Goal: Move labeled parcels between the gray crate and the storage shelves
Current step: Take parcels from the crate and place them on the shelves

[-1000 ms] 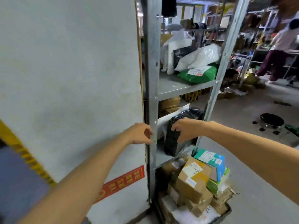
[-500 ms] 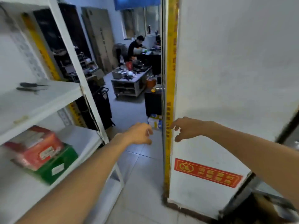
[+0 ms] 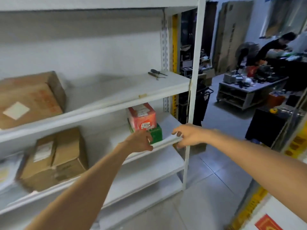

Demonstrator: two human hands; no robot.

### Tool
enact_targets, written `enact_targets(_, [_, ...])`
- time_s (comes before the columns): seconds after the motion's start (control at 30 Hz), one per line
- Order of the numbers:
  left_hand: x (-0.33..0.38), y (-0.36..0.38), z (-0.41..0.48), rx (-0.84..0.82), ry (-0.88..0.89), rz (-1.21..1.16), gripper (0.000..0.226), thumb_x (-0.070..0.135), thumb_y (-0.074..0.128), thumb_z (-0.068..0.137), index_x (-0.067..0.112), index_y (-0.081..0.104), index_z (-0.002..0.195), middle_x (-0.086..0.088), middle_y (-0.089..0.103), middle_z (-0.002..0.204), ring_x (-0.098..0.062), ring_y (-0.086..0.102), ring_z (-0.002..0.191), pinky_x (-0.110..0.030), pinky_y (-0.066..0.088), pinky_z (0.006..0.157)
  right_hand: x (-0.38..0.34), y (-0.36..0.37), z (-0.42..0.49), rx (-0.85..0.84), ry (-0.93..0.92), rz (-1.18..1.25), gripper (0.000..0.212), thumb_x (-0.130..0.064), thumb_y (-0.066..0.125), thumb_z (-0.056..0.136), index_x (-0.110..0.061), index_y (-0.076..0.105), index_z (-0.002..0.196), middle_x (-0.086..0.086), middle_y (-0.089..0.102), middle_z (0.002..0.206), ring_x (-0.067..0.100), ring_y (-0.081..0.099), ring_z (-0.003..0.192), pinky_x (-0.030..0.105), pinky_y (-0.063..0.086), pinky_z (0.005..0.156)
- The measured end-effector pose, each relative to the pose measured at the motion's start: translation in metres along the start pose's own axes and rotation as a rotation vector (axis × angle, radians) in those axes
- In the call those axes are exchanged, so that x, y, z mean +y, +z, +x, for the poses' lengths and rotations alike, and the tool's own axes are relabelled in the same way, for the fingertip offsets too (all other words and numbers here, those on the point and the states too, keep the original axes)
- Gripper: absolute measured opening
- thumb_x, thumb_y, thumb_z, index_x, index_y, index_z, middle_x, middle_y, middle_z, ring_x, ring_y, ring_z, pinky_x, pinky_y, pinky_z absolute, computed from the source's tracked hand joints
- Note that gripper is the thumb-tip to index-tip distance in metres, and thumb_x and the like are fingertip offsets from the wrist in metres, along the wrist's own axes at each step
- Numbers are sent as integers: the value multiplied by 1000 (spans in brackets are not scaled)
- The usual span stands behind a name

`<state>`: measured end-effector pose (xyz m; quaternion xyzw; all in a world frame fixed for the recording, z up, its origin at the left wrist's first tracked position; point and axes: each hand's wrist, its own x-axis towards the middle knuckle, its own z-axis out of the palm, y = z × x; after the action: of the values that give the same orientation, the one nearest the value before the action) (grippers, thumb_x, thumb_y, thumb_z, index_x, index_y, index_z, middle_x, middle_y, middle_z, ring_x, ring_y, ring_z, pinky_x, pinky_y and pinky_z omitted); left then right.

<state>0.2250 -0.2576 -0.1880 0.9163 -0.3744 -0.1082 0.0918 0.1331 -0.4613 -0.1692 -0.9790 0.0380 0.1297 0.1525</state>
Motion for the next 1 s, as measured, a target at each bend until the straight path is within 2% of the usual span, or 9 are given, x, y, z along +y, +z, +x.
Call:
enact_targets(0.1, [-17, 4, -4, 31, -78, 3, 37, 24, 68, 86, 16, 61, 122, 0, 65, 118, -21, 62, 101, -32, 51, 89, -6, 2, 25, -30, -47, -24, 71, -34, 73, 82, -19, 41, 144, 4, 51, 138, 21, 55, 113, 29, 45, 85])
enact_targets(0.17, [-29, 3, 2, 41, -107, -13, 37, 23, 68, 86, 17, 61, 122, -1, 65, 117, -21, 63, 99, -34, 53, 88, -5, -3, 43, -27, -60, -8, 72, -33, 73, 83, -18, 40, 145, 5, 50, 139, 21, 54, 119, 30, 46, 92])
enact_targets(0.3, [-57, -1, 31, 29, -153, -18, 38, 26, 67, 89, 17, 60, 125, -3, 65, 117, -21, 64, 99, -35, 54, 88, 4, -13, 89, -54, -60, -50, 70, -30, 73, 83, -19, 41, 144, 6, 52, 136, 22, 55, 117, 37, 48, 99])
enact_targets(0.5, [-104, -7, 85, 21, -207, -94, 40, 25, 69, 87, 13, 59, 125, -4, 66, 118, -20, 63, 99, -32, 52, 87, 24, -28, 164, -83, -19, -71, 75, -30, 73, 83, -20, 35, 147, 6, 47, 141, 23, 51, 122, 36, 45, 101])
enact_targets(0.67, [-138, -10, 127, 13, -276, -106, 40, 26, 72, 82, 17, 62, 120, -1, 67, 113, -12, 59, 88, -31, 52, 88, 31, -35, 212, -85, -30, -6, 73, -30, 74, 83, -18, 38, 146, 8, 49, 138, 24, 52, 120, 36, 46, 100])
enact_targets(0.83, [-147, -13, 158, -38, -283, -57, 42, 27, 70, 85, 20, 59, 124, 2, 64, 117, -16, 59, 104, -26, 46, 86, 48, -38, 249, -111, -66, -4, 71, -31, 74, 82, -19, 40, 144, 7, 51, 137, 22, 53, 118, 34, 46, 97])
enact_targets(1.0, [-156, -11, 178, 4, -390, -139, 41, 31, 71, 84, 23, 59, 122, 4, 66, 117, -15, 60, 105, -26, 44, 87, 63, -40, 280, -143, -71, 40, 75, -32, 73, 83, -17, 36, 146, 8, 49, 139, 21, 53, 119, 33, 46, 98])
